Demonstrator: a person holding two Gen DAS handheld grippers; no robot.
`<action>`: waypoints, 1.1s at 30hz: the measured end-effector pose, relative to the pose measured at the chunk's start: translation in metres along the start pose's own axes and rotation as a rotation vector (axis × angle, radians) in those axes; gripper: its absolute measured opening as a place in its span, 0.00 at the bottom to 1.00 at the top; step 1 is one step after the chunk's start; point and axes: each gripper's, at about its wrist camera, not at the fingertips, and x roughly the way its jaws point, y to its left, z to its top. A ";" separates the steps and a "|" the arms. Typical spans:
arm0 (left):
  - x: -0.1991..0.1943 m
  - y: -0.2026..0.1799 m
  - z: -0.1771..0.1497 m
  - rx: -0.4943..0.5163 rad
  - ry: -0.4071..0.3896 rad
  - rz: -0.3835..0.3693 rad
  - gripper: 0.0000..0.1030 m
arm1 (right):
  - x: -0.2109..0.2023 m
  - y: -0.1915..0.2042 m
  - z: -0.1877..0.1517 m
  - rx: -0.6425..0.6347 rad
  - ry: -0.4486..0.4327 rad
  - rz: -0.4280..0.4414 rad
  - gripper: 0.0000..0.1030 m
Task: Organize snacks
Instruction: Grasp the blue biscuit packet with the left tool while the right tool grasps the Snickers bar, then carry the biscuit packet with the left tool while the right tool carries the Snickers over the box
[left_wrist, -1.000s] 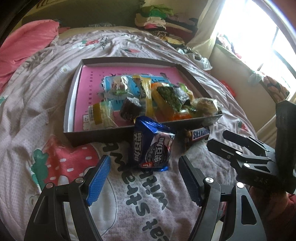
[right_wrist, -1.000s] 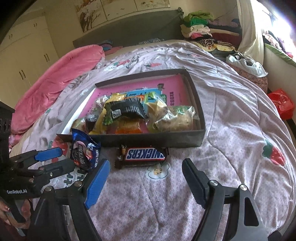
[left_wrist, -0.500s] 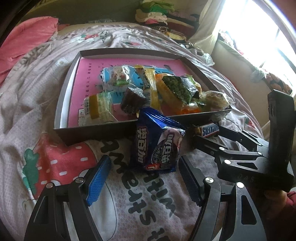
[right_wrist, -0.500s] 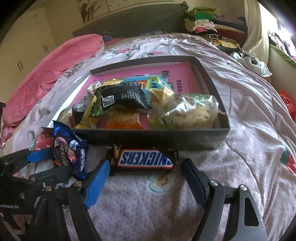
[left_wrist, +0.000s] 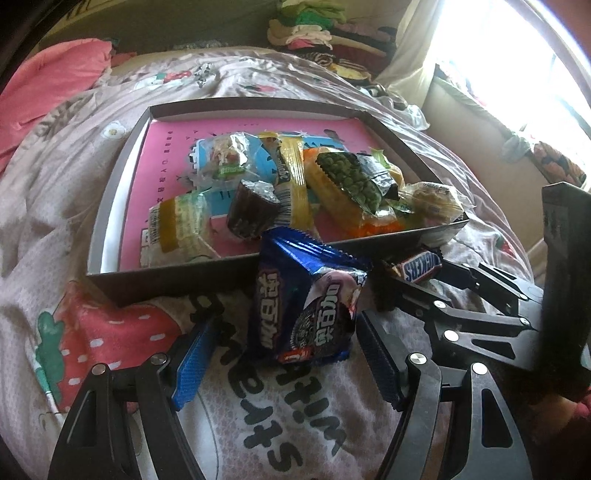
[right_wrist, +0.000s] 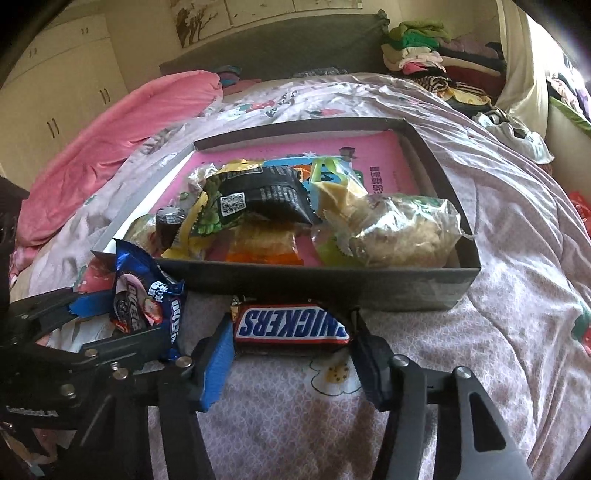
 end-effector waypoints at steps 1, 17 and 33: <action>0.001 0.000 0.000 -0.009 0.000 -0.008 0.75 | -0.001 -0.001 0.000 0.008 0.000 0.008 0.55; -0.010 0.001 0.002 -0.021 -0.018 -0.080 0.50 | -0.041 0.000 0.002 0.045 -0.060 0.056 0.54; -0.053 0.017 0.010 -0.069 -0.122 -0.106 0.50 | -0.061 0.008 0.021 0.037 -0.132 0.042 0.54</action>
